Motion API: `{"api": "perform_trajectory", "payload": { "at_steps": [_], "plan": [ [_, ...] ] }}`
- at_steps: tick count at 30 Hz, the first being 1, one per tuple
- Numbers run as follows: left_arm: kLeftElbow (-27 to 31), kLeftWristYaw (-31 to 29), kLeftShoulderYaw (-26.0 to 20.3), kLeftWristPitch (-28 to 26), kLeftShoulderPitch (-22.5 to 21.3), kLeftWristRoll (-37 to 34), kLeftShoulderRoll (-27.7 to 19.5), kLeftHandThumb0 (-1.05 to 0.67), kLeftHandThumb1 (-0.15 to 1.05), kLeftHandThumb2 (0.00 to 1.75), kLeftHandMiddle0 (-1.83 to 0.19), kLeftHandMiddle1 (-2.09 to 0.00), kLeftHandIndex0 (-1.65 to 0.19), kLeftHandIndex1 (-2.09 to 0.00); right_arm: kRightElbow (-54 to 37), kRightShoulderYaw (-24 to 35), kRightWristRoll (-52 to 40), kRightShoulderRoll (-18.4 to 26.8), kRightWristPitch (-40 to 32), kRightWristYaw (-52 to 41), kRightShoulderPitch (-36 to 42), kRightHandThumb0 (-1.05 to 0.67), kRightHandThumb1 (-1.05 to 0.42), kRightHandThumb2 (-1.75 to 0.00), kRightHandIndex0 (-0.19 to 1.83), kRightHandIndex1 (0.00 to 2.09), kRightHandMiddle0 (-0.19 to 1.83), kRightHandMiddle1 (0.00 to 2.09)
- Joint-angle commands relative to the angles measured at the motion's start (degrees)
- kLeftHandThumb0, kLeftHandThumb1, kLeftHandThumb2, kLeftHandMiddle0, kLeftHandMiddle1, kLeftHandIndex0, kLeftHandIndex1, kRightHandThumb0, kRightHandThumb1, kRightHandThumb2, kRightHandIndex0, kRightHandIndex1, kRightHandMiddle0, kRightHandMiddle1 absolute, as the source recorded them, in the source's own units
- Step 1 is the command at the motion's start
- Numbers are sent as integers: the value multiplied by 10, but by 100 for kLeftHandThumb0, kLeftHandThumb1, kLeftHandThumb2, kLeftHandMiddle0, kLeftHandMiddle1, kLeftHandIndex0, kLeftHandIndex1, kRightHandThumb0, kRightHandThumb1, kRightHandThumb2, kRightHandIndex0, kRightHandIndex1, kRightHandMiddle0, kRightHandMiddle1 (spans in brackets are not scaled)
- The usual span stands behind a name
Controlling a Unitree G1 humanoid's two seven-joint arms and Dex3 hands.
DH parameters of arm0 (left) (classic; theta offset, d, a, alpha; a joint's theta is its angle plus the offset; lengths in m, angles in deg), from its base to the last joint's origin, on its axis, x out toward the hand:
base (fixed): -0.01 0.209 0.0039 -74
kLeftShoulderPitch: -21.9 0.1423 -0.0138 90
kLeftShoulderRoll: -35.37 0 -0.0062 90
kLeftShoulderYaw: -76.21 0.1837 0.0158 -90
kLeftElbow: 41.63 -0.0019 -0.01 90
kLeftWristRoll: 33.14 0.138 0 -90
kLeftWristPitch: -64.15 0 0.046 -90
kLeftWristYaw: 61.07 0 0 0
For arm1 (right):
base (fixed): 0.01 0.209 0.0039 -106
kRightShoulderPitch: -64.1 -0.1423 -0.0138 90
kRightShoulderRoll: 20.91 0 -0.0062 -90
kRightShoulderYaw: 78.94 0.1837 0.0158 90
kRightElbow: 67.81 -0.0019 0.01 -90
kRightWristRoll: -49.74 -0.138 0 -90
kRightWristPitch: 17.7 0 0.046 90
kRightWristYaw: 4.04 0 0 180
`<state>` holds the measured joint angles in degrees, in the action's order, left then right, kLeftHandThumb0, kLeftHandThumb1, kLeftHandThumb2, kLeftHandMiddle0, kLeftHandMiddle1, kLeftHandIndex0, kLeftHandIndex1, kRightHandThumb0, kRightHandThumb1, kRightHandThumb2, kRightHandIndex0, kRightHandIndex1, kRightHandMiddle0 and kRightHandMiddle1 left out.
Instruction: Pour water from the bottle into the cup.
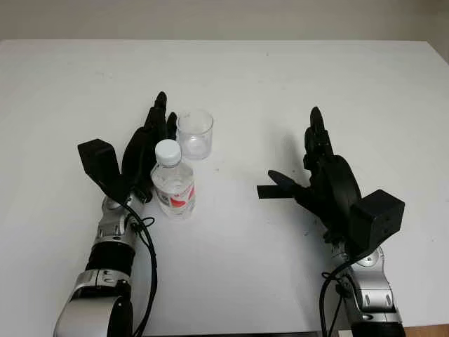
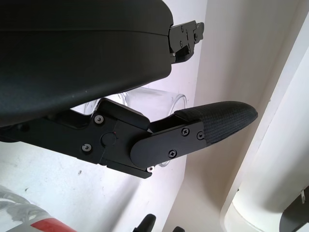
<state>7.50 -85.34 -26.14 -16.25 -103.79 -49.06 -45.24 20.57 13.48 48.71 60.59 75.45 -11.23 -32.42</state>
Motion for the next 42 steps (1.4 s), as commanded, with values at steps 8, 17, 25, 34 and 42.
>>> {"api": "perform_trajectory", "payload": {
  "at_steps": [8,17,25,34,42],
  "plan": [
    [-13,2,4,-5,3,3,1,-82,105,74,19,0,19,0,3,0,-1,4,4,-5,-8,-97,-85,-5,-19,0,-19,0],
    [-11,4,1,-3,2,3,0,-84,105,72,19,0,19,0,-16,-9,-9,2,-21,-17,-2,-97,-83,-5,-19,0,-19,0],
    [-15,4,1,-2,-3,1,0,-84,105,71,19,0,19,0,-74,-30,-26,0,-40,-44,22,-97,-84,-5,-19,0,-19,0],
    [-26,2,-1,5,-8,2,-1,-84,105,71,19,0,19,0,-128,-34,-111,31,-90,-141,22,-89,-79,-4,-18,1,-18,0],
    [-29,3,-3,4,-9,-1,2,-84,105,71,19,0,19,0,-153,-49,-135,65,-144,-192,9,-87,-76,-5,-5,7,-3,8]
  ]
}}
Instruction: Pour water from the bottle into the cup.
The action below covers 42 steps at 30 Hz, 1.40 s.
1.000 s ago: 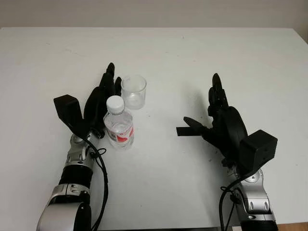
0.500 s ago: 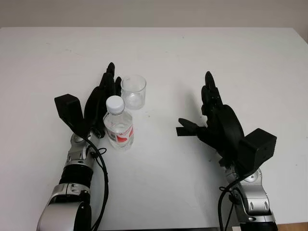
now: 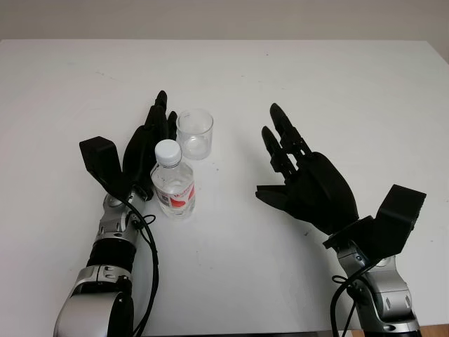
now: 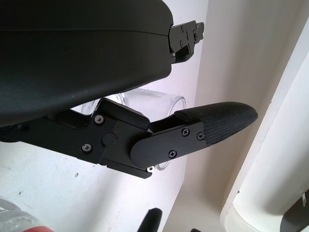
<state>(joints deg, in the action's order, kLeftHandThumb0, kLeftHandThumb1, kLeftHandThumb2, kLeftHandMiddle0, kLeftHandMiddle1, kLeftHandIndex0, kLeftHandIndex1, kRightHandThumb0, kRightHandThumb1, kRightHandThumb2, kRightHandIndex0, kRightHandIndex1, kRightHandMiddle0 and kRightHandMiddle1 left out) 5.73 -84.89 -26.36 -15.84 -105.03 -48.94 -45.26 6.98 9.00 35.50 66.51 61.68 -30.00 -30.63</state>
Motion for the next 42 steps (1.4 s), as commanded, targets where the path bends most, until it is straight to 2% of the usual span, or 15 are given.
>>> {"api": "perform_trajectory", "payload": {
  "at_steps": [1,13,24,31,34,35,38,42],
  "plan": [
    [-11,-1,-1,-1,3,-2,2,-84,105,71,19,0,19,0,-19,-7,-2,7,-10,-5,-11,-86,-75,-4,-5,8,-3,8],
    [-15,1,1,9,2,2,3,-83,105,72,19,0,19,0,33,-45,8,-12,8,-25,-56,-78,-74,-5,4,11,-2,9],
    [-46,10,-2,13,-14,3,8,-83,105,72,19,0,19,0,88,-73,19,-27,15,-45,-103,-84,-74,-5,9,13,2,10],
    [-67,13,-2,22,-25,5,7,-81,105,76,19,0,19,0,96,-79,14,-29,9,-60,-109,-82,-71,-5,25,24,13,18],
    [-73,14,-1,25,-28,6,6,-81,105,76,19,0,19,0,95,-80,15,-29,5,-59,-109,-82,-70,-5,14,79,-7,92],
    [-75,15,-1,26,-29,8,6,-81,105,76,19,0,19,0,95,-80,14,-29,4,-59,-108,-82,-69,-5,10,95,-9,110],
    [-81,11,0,31,-32,10,5,-82,105,77,19,0,19,0,97,-80,14,-30,8,-60,-108,-83,-69,-5,9,109,-6,128],
    [-84,11,-1,34,-33,11,6,-83,105,76,19,0,19,0,107,-83,17,-32,19,-64,-110,-83,-70,-6,8,112,-7,132]
  ]
}}
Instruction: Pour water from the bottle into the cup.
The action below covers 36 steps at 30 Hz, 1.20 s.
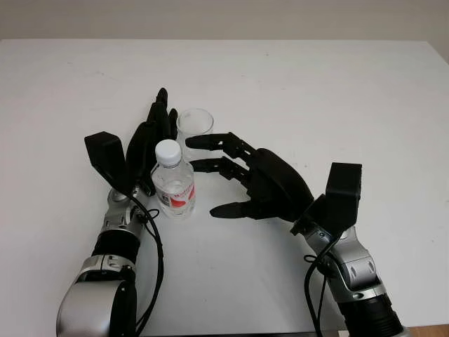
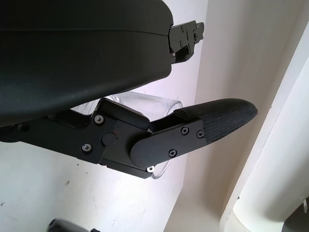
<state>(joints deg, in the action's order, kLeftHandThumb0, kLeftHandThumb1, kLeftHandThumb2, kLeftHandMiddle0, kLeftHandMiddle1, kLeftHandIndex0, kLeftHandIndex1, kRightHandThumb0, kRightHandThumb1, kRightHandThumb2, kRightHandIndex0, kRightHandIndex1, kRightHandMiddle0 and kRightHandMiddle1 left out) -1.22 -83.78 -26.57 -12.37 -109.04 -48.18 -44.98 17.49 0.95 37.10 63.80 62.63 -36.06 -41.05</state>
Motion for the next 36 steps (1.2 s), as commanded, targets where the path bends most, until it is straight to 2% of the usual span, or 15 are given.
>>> {"api": "perform_trajectory", "payload": {
  "at_steps": [1,14,18,23,30,36],
  "plan": [
    [-14,0,1,-1,7,3,3,-83,105,76,19,0,19,0,5,-4,3,-6,14,-4,-8,-84,-70,-6,8,112,-7,132],
    [-8,1,1,0,11,1,6,-82,105,77,19,0,19,0,40,-25,17,-31,1,2,-37,-76,-70,-5,4,113,-13,134],
    [-7,0,2,-1,12,1,7,-82,105,77,19,0,19,0,64,-36,35,-42,30,6,-46,-77,-71,-6,1,111,-15,133],
    [-8,3,2,1,12,2,8,-83,105,76,19,0,19,0,94,-47,65,-50,74,12,-55,-82,-72,-5,-5,100,-17,118],
    [-6,3,1,1,13,1,8,-84,105,74,19,0,19,0,120,-51,67,-67,87,8,-67,-82,-70,-5,-2,92,-13,115],
    [-7,4,3,5,11,4,7,-82,105,76,19,0,19,0,138,-60,87,-77,99,16,-74,-79,-68,-5,16,108,-4,131]
  ]
}}
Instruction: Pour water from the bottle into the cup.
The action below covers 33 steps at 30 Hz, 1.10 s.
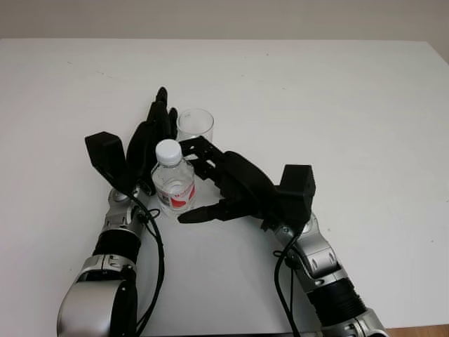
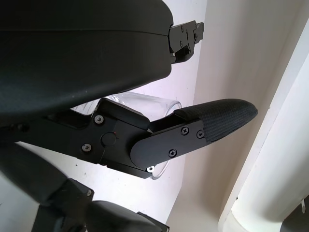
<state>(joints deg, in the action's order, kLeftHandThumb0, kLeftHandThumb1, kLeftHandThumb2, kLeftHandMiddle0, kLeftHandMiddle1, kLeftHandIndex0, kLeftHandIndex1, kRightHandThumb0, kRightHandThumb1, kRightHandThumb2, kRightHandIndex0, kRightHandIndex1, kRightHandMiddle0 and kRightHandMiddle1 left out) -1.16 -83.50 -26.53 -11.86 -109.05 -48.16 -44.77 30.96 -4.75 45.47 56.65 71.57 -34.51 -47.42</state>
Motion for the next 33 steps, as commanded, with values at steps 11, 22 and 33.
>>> {"api": "perform_trajectory", "payload": {
  "at_steps": [11,22,33],
  "plan": [
    [-2,8,4,-6,11,2,8,-83,105,74,19,0,19,0,15,-8,15,-21,-14,7,-34,-74,-69,-6,44,155,30,164],
    [2,10,6,-2,17,5,12,-84,105,74,19,0,19,0,14,-14,30,-29,-26,25,-39,-51,-76,-6,83,198,73,194],
    [10,15,7,-3,24,3,14,-84,105,72,19,0,19,0,-23,-39,86,-29,-24,77,-15,-56,-94,-8,127,200,105,207]
  ]
}}
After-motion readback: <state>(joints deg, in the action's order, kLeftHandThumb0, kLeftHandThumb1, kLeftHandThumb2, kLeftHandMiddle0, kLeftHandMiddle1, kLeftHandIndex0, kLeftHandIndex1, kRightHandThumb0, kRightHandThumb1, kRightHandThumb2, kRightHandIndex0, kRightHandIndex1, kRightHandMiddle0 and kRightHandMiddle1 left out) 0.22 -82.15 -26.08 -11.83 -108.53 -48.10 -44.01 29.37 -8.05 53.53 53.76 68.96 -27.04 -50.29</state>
